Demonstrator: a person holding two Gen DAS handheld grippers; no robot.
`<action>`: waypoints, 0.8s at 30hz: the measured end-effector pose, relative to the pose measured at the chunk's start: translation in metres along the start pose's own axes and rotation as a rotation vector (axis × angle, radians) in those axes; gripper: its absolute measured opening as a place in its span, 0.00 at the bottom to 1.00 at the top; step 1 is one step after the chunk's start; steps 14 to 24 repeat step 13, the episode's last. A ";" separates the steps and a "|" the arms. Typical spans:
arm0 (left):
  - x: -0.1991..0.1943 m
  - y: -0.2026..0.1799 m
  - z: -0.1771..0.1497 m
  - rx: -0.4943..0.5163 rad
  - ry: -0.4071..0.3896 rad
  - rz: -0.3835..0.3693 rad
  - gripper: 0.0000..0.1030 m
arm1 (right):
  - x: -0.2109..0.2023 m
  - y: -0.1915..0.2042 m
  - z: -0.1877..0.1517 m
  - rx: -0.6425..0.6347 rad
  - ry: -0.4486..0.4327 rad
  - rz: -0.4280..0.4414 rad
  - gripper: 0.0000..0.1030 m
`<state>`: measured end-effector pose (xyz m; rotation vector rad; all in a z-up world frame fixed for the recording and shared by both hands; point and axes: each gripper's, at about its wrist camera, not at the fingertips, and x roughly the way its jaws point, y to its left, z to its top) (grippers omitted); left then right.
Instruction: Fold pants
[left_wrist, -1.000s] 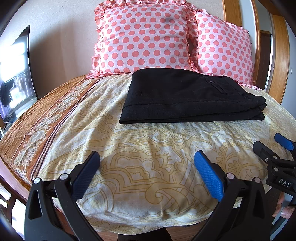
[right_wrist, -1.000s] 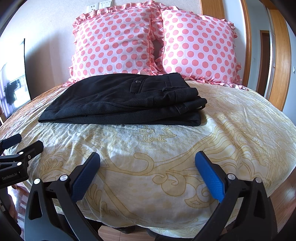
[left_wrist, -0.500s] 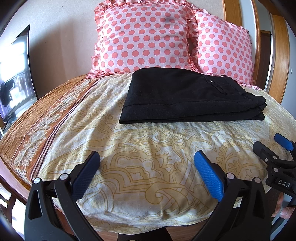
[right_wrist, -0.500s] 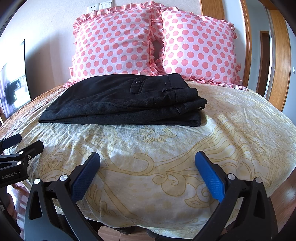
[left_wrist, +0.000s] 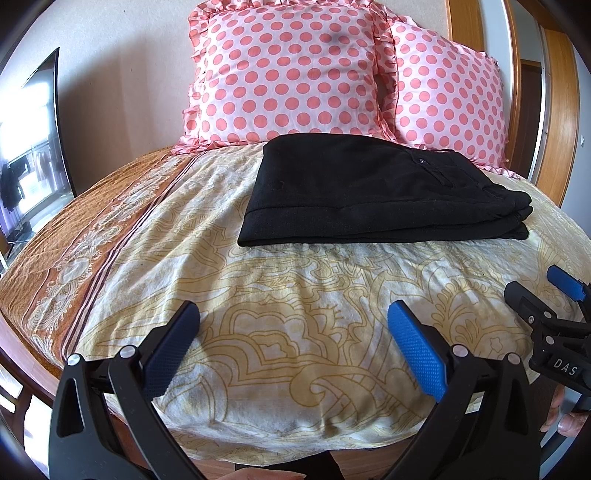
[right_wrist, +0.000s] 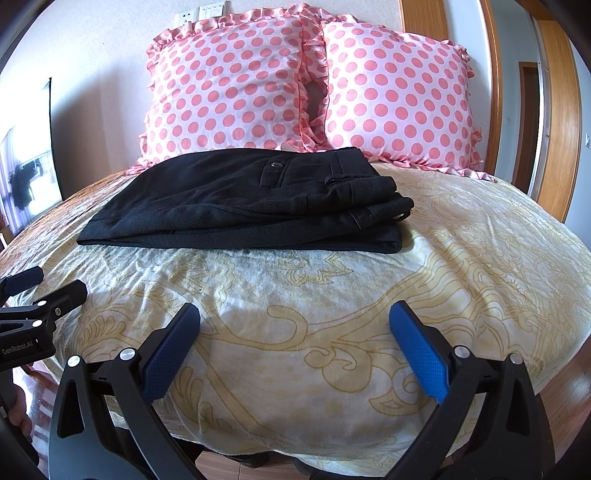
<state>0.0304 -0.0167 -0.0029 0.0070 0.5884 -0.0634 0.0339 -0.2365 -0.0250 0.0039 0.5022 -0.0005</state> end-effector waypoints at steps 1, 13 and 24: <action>0.000 0.000 0.000 0.000 -0.001 0.000 0.98 | 0.000 0.000 0.000 0.000 0.000 0.000 0.99; 0.001 0.001 -0.001 0.004 -0.002 -0.002 0.98 | 0.000 0.001 -0.001 0.000 -0.001 -0.001 0.99; 0.001 0.001 -0.001 0.004 -0.002 -0.002 0.98 | 0.000 0.001 -0.001 0.000 -0.001 -0.001 0.99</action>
